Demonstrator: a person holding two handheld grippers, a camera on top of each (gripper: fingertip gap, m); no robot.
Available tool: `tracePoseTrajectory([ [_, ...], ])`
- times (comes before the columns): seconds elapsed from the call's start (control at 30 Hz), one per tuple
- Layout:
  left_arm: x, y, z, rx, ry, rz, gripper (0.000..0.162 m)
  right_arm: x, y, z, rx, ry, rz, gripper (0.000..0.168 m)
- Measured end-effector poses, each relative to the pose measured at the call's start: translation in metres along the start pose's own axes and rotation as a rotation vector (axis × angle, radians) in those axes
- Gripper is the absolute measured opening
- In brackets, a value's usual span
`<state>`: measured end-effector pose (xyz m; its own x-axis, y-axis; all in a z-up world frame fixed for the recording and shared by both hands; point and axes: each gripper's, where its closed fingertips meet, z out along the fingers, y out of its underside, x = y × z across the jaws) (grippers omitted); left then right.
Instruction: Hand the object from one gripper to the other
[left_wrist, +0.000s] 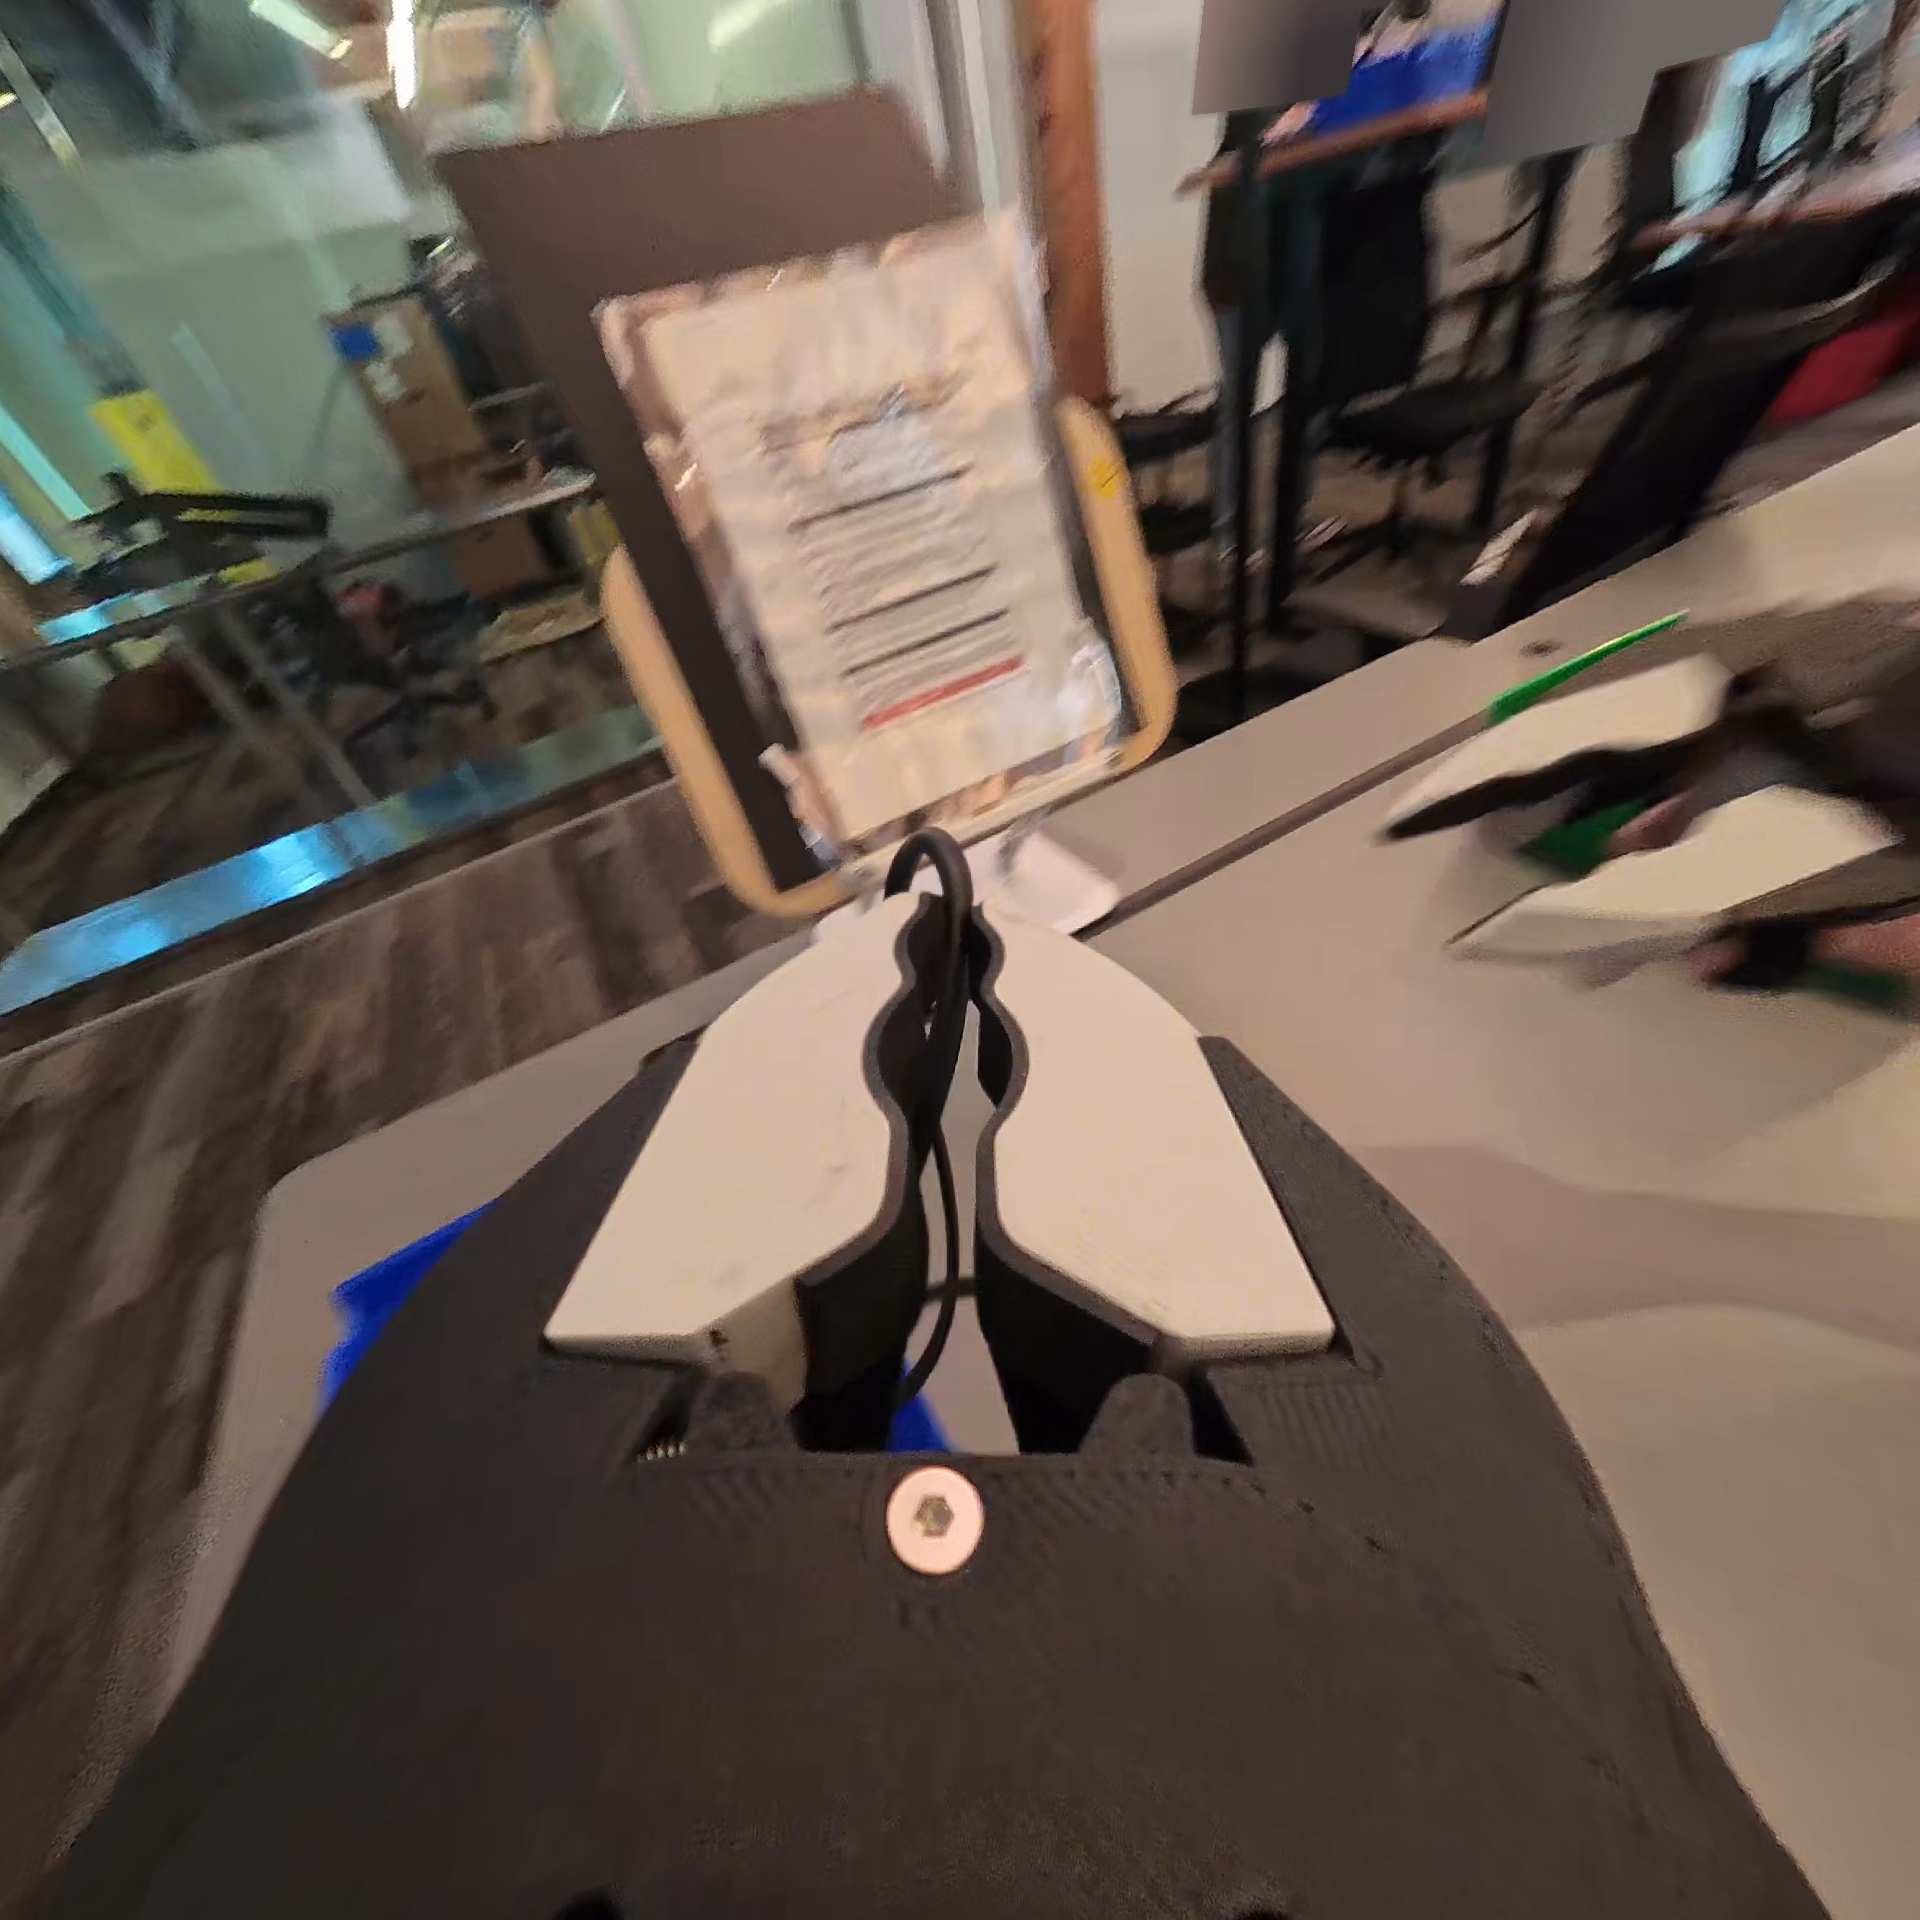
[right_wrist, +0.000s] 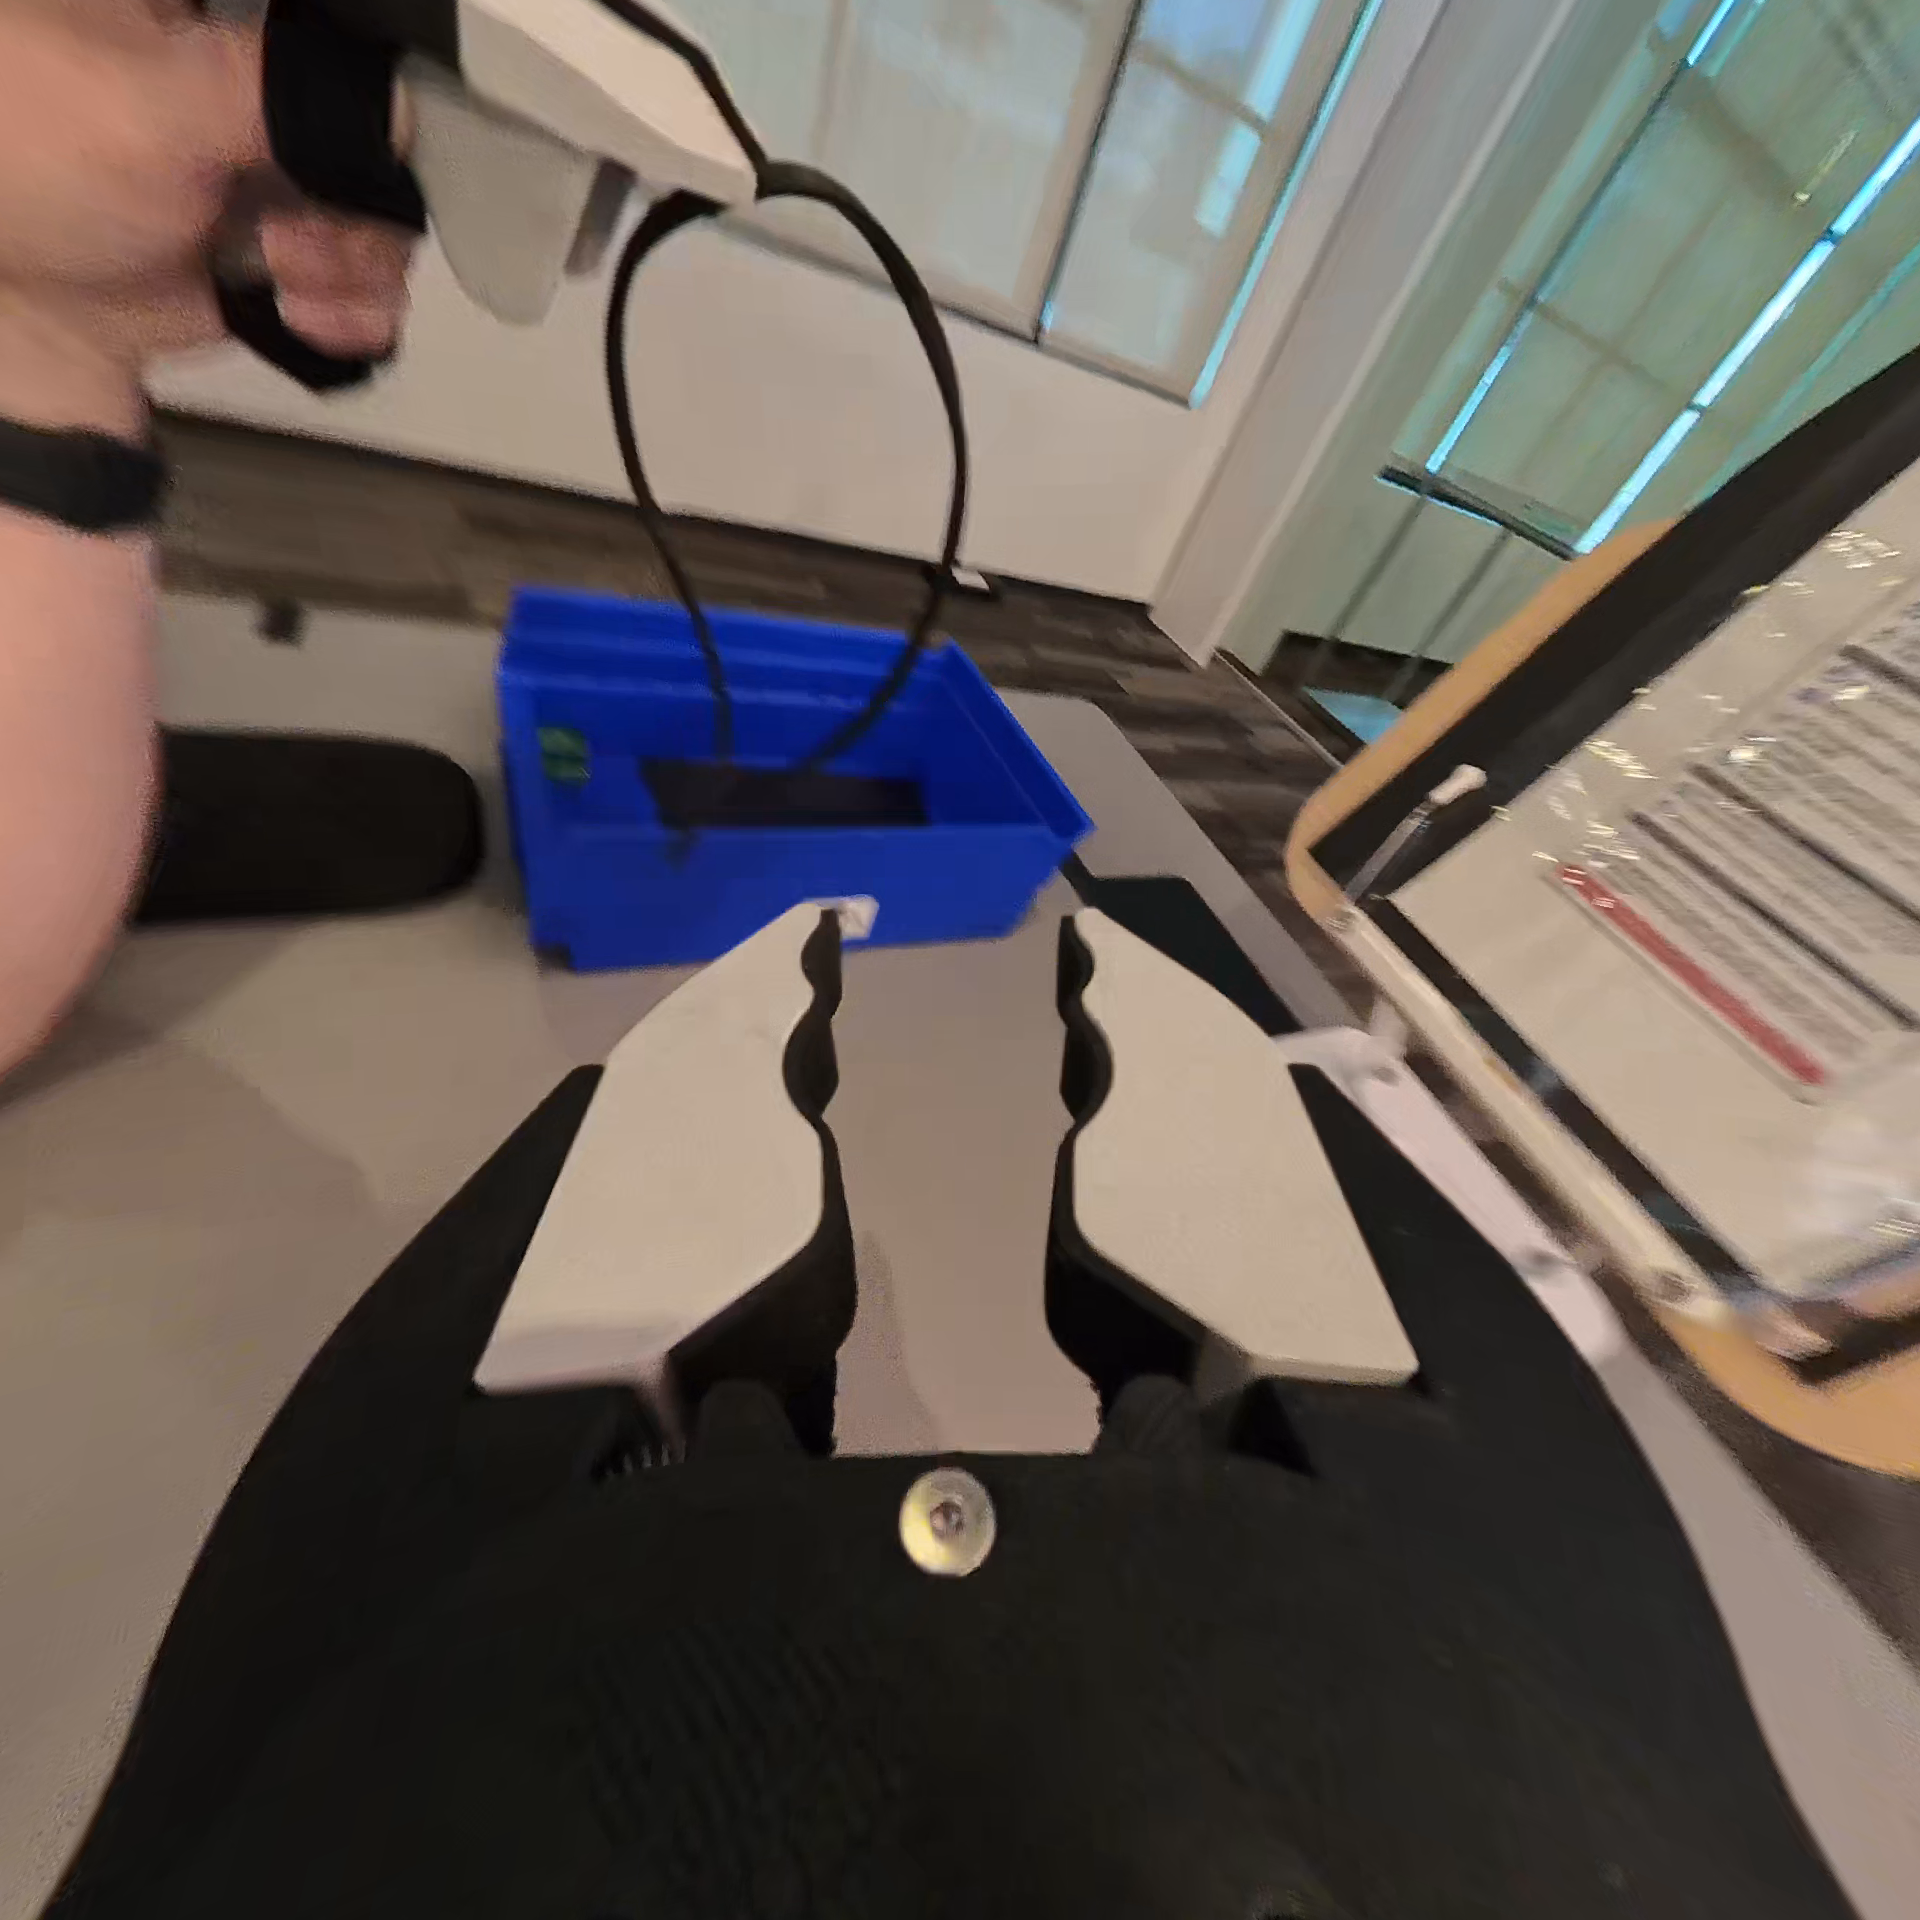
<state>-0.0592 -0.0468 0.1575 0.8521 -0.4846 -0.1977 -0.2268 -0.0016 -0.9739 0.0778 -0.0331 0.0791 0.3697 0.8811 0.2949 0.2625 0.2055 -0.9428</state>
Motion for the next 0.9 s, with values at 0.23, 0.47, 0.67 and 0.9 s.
tracePoseTrajectory([
  [0.23, 0.075, -0.038, -0.007, 0.169, 0.274, -0.054, 0.004, -0.014, -0.001, 0.036, 0.230, -0.080, 0.385, 0.059],
  [0.47, 0.133, -0.050, -0.017, 0.215, 0.496, -0.036, 0.003, -0.018, -0.007, 0.031, 0.286, -0.023, 0.278, 0.035],
  [0.67, 0.156, -0.064, -0.050, 0.295, 0.622, -0.041, 0.004, 0.000, -0.051, -0.022, 0.424, 0.026, 0.158, 0.007],
  [0.9, 0.183, -0.046, -0.062, 0.194, 0.751, -0.034, 0.050, 0.019, -0.076, -0.086, 0.342, 0.288, -0.410, 0.007],
])
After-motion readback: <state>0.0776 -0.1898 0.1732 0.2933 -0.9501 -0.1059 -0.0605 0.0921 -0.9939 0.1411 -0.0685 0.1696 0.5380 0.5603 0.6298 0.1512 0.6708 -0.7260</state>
